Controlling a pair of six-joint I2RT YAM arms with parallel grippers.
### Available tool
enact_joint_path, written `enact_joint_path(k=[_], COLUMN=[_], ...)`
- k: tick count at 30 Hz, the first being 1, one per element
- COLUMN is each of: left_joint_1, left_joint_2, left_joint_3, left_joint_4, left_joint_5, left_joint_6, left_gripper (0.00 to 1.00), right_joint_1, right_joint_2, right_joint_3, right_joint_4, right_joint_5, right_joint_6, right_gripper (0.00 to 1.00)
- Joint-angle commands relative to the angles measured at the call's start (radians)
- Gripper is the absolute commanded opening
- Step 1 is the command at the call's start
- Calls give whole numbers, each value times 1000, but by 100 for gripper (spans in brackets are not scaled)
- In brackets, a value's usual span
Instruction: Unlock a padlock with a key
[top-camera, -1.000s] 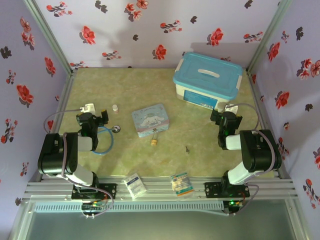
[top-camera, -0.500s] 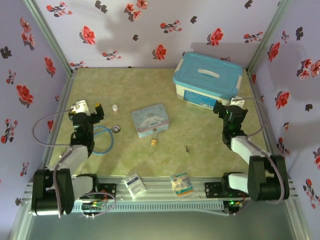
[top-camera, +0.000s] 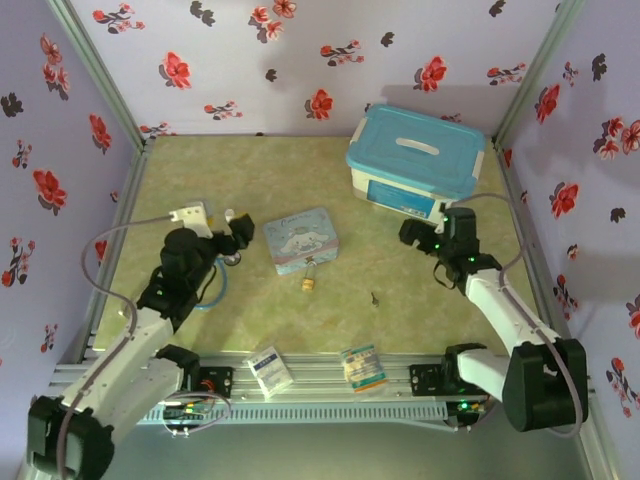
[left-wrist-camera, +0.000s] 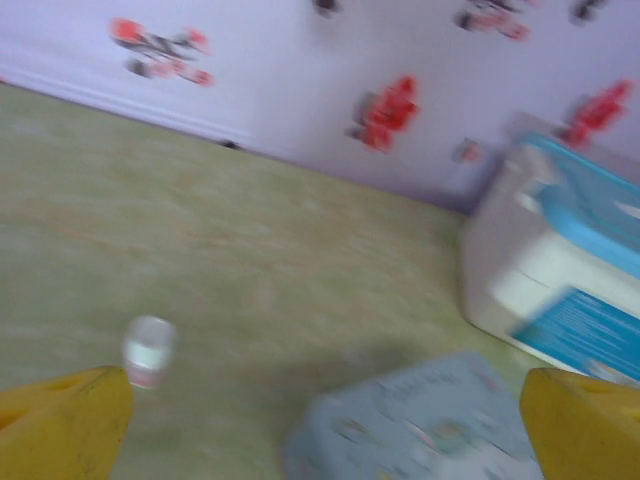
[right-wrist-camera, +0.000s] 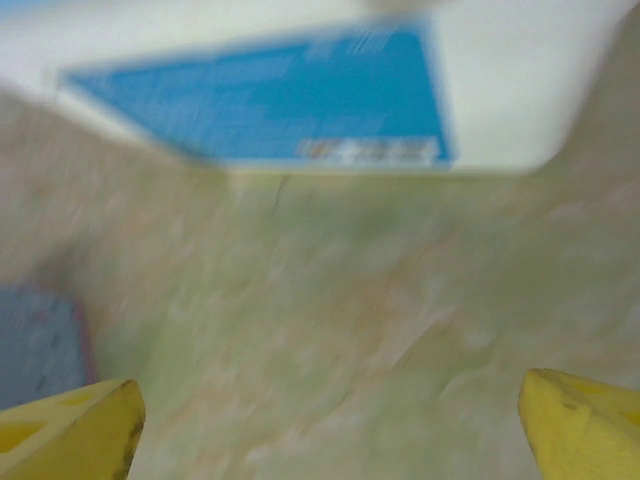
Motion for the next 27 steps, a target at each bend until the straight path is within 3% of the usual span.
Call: enact_joint_path(k=[1,3,6,10,15,21,27], left_joint_1=[-129,-217,-344,-466,-591,-654,-674], left_joint_2=[0,24,47,108,187,264,314], left_joint_3=[1,5,5,82,105,88,121], left_joint_4=[-87,-101,-99,-240,-184,-57,-47], left_joint_5=[-81,-109,-174,-244,-252,-247,-245], left_joint_6=[-112,-143,-227,-349,-394,-453,-450], left_gripper=[100,100,100,100,100,100,100], right_joint_1=[125,202,310,466,541,590,628], right_joint_2=[-16,-5,29,54,57,73,103], right_joint_3=[-29,-43,-56,-53,-81,-98,-92], right_joint_4=[-117,-134,-153,-204,-221,-237,-236], right_joint_5=[28,79,102,218,228,226,231], right_joint_6=[56,72,113,113,130,130,140], right_gripper=[95,93,80,74,61,41,38])
